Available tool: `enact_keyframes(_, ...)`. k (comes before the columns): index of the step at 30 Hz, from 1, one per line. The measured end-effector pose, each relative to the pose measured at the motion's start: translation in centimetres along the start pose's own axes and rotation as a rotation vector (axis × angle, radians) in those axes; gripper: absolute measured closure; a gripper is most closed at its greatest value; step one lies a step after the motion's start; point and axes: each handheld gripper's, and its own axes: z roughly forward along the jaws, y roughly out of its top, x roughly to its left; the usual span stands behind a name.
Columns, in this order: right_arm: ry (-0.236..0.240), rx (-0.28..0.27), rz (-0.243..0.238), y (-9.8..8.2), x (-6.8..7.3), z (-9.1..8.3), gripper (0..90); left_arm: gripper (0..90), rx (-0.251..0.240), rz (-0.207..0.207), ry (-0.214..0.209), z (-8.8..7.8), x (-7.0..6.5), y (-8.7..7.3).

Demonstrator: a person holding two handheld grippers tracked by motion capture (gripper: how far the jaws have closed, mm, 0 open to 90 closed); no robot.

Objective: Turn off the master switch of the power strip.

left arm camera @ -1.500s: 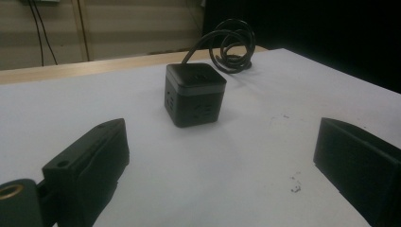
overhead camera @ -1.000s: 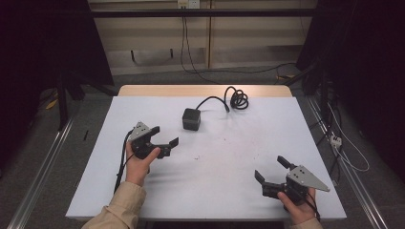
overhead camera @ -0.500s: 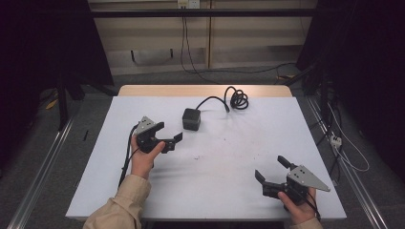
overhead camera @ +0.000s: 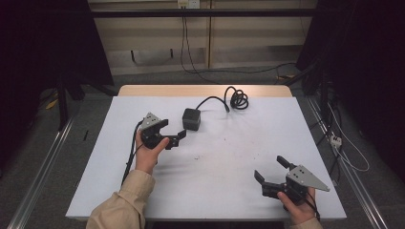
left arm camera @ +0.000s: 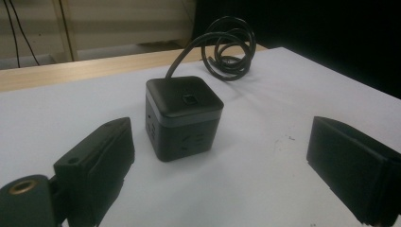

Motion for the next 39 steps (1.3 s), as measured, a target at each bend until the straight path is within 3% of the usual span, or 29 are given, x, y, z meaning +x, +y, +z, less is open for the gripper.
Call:
enact_keyframes(19, -0.005, -0.004, 0.003, 0.0, -0.1, -0.1, 4.0, 11.0, 0.026, 0.018, -0.013, 1.6, -0.2, 1.1)
enact_keyframes(39, -0.003, -0.005, 0.001, 0.1, -0.1, -0.1, 3.9, 25.1, 0.042, 0.030, -0.031, 3.2, 0.0, 1.8)
